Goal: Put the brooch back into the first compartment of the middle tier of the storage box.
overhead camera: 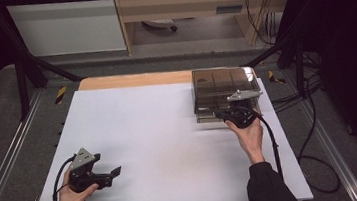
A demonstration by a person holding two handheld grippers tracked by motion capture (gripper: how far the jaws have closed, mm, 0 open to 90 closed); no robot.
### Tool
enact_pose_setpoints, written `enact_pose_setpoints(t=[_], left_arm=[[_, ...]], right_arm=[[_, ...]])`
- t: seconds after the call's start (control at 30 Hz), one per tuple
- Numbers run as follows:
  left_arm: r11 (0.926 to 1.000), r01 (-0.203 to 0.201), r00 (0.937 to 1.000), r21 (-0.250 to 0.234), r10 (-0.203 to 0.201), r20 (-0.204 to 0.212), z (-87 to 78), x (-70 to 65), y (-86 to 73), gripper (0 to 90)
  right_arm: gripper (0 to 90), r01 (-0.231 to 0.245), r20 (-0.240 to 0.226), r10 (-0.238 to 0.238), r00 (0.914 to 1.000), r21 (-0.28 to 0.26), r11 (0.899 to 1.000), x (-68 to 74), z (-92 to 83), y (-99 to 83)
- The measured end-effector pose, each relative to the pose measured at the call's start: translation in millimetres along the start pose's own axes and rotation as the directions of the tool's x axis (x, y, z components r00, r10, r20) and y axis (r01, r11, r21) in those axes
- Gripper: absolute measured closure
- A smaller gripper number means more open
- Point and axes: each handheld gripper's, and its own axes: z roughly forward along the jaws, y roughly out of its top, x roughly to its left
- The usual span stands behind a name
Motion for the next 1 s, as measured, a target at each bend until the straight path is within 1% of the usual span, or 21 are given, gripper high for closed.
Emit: enact_pose_setpoints(t=[0.33, 0.43, 0.63, 0.87, 1.0], left_arm=[[1.0, 0.001, 1.0, -0.001, -0.001, -0.001, -0.3, 0.1, 0.0, 4.9], [1.0, 0.0, 1.0, 0.002, 0.0, 0.0, 0.0, 0.4, -0.1, 4.9], [1.0, 0.0, 1.0, 0.0, 0.0, -0.001, -0.2, 0.6, -0.1, 4.9], [1.0, 0.001, 1.0, 0.0, -0.001, 0.0, 0.0, 0.3, 0.0, 4.9], [1.0, 0.001, 1.0, 0.001, -0.001, 0.0, 0.1, 0.5, -0.2, 4.9]], right_arm=[[89.0, -0.021, 0.01, 0.021, 0.9997, 0.013, 1.0, -7.5, 13.2, -0.2], [88.9, -0.025, 0.01, 0.025, 0.9996, 0.008, 1.0, -10.0, 16.8, -0.9], [89.0, -0.03, 0.009, 0.03, 0.9995, 0.018, 0.999, -12.4, 24.4, -2.3], [89.0, -0.049, 0.013, 0.049, 0.9987, 0.024, 0.999, -16.0, 33.2, -3.6], [89.0, -0.049, 0.024, 0.048, 0.9986, 0.035, 0.998, -18.1, 38.8, -3.3]])
